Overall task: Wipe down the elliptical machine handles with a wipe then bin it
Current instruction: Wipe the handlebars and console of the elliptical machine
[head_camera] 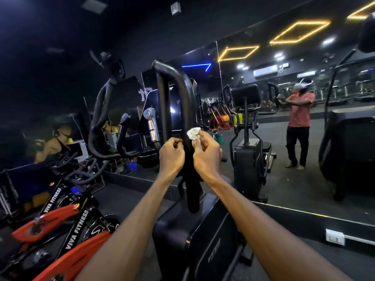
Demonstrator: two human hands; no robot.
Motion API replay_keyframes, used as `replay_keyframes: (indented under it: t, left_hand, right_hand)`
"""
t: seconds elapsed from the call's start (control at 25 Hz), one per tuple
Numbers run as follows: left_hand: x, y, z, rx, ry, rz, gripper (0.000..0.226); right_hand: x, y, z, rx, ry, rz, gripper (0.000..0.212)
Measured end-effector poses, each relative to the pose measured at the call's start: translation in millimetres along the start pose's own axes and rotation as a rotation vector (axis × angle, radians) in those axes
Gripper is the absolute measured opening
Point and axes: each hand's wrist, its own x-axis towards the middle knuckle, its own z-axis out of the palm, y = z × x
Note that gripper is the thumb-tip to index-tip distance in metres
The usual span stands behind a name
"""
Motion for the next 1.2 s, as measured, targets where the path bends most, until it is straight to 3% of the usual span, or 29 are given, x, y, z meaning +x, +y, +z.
replay_keyframes:
  t: [0.2, 0.36, 0.48, 0.6, 0.76, 0.96, 1.2]
  left_hand:
    - [6, 1, 0, -0.007, -0.016, 0.017, 0.019]
    - [22, 3, -3, -0.045, -0.021, 0.078, 0.018]
    - [28, 4, -4, -0.062, -0.042, 0.094, 0.017]
    - [27, 6, -5, -0.049, -0.029, 0.123, 0.016]
    - [34, 11, -2, -0.016, -0.008, 0.138, 0.017]
    - [45, 26, -4, -0.006, 0.061, 0.161, 0.018]
    - [58, 50, 2, -0.017, 0.179, 0.15, 0.021]
  right_hand:
    - [-48, 23, 4, 0.021, -0.02, -0.084, 0.041]
    - [17, -3, 20, -0.065, 0.01, -0.223, 0.05]
    - [7, 7, 21, -0.14, -0.014, -0.237, 0.053]
    - [-5, 12, 21, -0.136, -0.022, -0.268, 0.052]
    - [56, -24, 31, -0.146, 0.045, -0.32, 0.043]
    - [30, 1, 26, -0.145, -0.014, -0.4, 0.055]
    - [108, -40, 31, -0.101, -0.044, -0.457, 0.057]
